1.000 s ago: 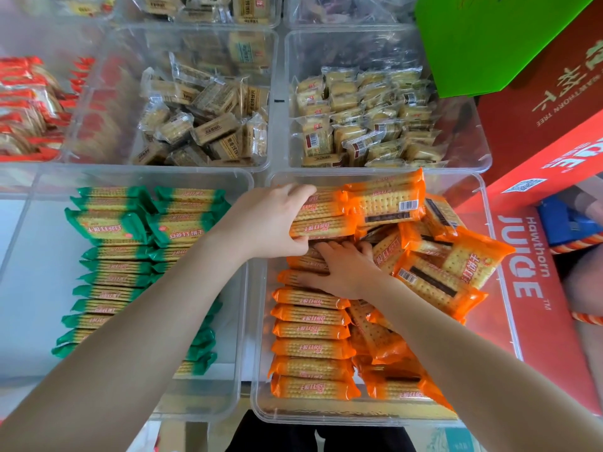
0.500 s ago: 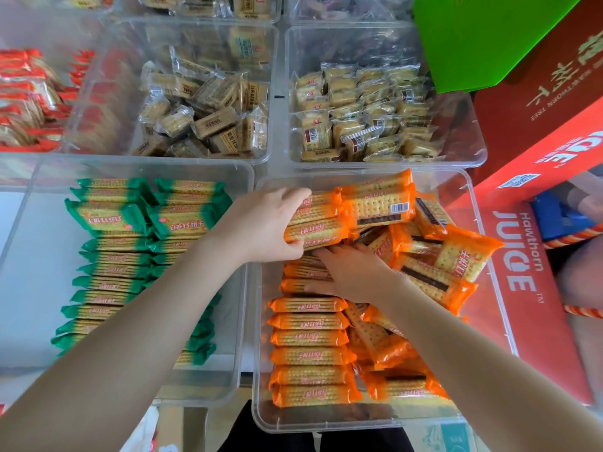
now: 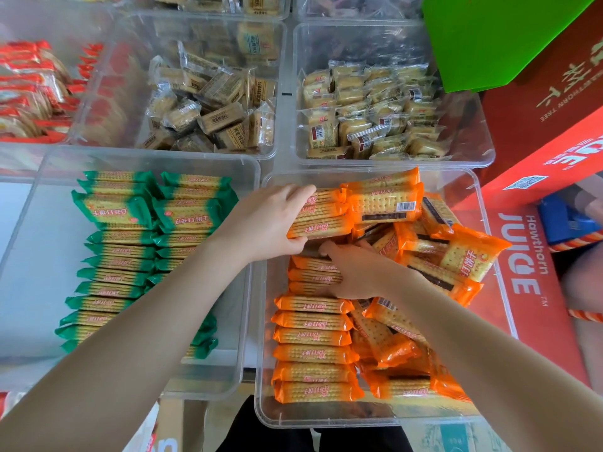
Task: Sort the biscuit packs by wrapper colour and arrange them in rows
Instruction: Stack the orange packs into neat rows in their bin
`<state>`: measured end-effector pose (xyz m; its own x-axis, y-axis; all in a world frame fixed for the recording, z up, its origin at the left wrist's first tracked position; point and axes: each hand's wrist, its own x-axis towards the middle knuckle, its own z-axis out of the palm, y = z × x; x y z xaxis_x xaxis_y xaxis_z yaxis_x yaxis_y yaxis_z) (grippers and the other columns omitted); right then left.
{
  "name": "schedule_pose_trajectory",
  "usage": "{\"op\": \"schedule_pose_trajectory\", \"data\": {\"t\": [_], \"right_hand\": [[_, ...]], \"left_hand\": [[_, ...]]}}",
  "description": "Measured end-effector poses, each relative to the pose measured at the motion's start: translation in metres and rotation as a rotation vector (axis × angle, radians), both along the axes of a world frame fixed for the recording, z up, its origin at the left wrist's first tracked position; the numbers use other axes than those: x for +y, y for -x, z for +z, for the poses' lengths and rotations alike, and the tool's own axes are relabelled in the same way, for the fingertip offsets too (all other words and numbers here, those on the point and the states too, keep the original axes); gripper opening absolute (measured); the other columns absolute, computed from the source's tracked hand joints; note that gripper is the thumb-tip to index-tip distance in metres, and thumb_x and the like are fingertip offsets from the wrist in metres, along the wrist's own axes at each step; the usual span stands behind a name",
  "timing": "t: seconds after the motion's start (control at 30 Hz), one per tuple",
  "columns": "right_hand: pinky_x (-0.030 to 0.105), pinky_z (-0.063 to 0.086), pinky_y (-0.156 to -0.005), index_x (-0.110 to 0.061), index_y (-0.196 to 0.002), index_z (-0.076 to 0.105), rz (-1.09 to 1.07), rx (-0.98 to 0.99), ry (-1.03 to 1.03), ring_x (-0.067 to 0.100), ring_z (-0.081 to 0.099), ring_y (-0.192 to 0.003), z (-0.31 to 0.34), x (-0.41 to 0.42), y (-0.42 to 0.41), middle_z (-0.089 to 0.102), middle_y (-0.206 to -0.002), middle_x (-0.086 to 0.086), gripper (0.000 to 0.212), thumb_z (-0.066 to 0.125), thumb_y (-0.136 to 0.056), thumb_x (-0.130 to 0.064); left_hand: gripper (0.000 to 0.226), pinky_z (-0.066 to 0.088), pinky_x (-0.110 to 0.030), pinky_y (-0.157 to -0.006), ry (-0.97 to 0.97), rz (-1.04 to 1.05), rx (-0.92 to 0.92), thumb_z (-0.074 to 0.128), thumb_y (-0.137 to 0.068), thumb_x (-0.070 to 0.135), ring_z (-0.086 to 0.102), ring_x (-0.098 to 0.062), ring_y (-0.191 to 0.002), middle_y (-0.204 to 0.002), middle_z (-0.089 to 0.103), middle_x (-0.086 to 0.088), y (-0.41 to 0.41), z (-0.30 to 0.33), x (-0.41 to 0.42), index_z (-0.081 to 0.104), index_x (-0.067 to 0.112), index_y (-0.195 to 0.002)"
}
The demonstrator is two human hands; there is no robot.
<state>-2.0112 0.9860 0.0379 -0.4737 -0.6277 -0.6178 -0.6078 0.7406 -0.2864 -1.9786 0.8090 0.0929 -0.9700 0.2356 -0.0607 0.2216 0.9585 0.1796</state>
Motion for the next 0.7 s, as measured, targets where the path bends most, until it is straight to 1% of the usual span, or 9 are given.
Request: {"op": "schedule_pose_trajectory", "data": {"t": [0.07,0.17,0.27,0.37,0.47,0.53,0.6,0.63,0.7], "right_hand": [[0.038,0.02,-0.109,-0.017,-0.136,0.026,-0.036,-0.042,0.003,0.024,0.051,-0.116,0.001,-0.001,0.001,0.058,-0.113,-0.002,0.067,0.062,-0.084,-0.039],[0.034,0.029,-0.105,-0.018,-0.14,0.029,-0.107,-0.11,0.032,0.022,0.048,-0.121,0.005,0.0,0.005,0.054,-0.13,-0.001,0.069,0.065,-0.082,-0.032],[0.03,0.035,-0.102,-0.021,-0.136,0.041,-0.088,-0.13,0.015,0.019,0.047,-0.123,0.007,0.003,0.01,0.05,-0.136,-0.002,0.06,0.063,-0.083,-0.037],[0.035,0.024,-0.11,-0.022,-0.143,0.032,-0.096,-0.201,-0.08,0.022,0.035,-0.134,0.013,-0.001,0.01,0.038,-0.147,0.001,0.064,0.049,-0.089,-0.053],[0.04,0.009,-0.114,-0.024,-0.148,0.021,-0.153,-0.251,-0.158,0.027,0.016,-0.142,0.02,-0.007,0.007,0.023,-0.154,0.003,0.062,0.027,-0.095,-0.056],[0.042,0.006,-0.113,-0.024,-0.147,0.022,-0.113,-0.212,-0.146,0.025,0.013,-0.142,0.02,-0.008,0.002,0.021,-0.154,0.003,0.052,0.017,-0.1,-0.046],[0.041,0.004,-0.113,-0.024,-0.143,0.03,-0.148,-0.202,-0.072,0.021,0.015,-0.14,0.02,-0.006,-0.003,0.025,-0.152,0.002,0.046,0.011,-0.102,-0.032],[0.04,0.003,-0.112,-0.024,-0.14,0.036,-0.198,-0.217,-0.031,0.021,0.018,-0.139,0.021,-0.003,-0.004,0.029,-0.15,0.001,0.045,0.011,-0.103,-0.026],[0.037,0.009,-0.112,-0.027,-0.131,0.045,-0.244,-0.226,0.039,0.022,0.027,-0.133,0.023,0.002,-0.006,0.037,-0.143,-0.001,0.043,0.015,-0.102,-0.02]], "left_hand": [[0.075,0.033,-0.019,-0.075,-0.004,-0.004,-0.003,0.058,-0.084,0.043,0.05,-0.018,-0.107,-0.132,0.047,-0.004,0.003,-0.001,-0.002,0.023,0.015,-0.144],[0.075,0.038,-0.023,-0.078,-0.028,-0.01,-0.003,0.059,-0.084,0.044,0.05,-0.018,-0.107,-0.13,0.048,-0.004,0.004,-0.002,-0.003,0.023,0.016,-0.143],[0.074,0.044,-0.028,-0.081,-0.044,-0.016,0.012,0.058,-0.083,0.044,0.05,-0.019,-0.107,-0.128,0.049,-0.004,0.003,-0.004,-0.004,0.025,0.016,-0.143],[0.075,0.044,-0.027,-0.082,-0.023,-0.033,0.015,0.056,-0.083,0.047,0.05,-0.018,-0.107,-0.129,0.048,-0.003,0.004,-0.006,-0.003,0.022,0.018,-0.143],[0.077,0.043,-0.027,-0.083,-0.015,-0.054,0.005,0.055,-0.085,0.047,0.049,-0.018,-0.108,-0.129,0.047,-0.003,0.004,-0.008,-0.004,0.018,0.017,-0.145],[0.08,0.045,-0.029,-0.085,-0.012,-0.059,0.01,0.055,-0.086,0.047,0.047,-0.018,-0.11,-0.131,0.045,-0.003,0.002,-0.01,-0.006,0.013,0.017,-0.147],[0.084,0.045,-0.03,-0.086,0.011,-0.054,0.018,0.057,-0.086,0.045,0.047,-0.02,-0.111,-0.133,0.043,-0.004,-0.002,-0.013,-0.006,0.008,0.017,-0.149],[0.086,0.045,-0.032,-0.086,0.014,-0.054,0.025,0.061,-0.085,0.043,0.049,-0.021,-0.111,-0.133,0.045,-0.006,-0.004,-0.014,-0.006,0.011,0.016,-0.149],[0.084,0.047,-0.038,-0.086,-0.017,-0.065,0.031,0.073,-0.076,0.035,0.055,-0.027,-0.107,-0.129,0.051,-0.01,-0.005,-0.016,-0.005,0.028,0.012,-0.144]]}}
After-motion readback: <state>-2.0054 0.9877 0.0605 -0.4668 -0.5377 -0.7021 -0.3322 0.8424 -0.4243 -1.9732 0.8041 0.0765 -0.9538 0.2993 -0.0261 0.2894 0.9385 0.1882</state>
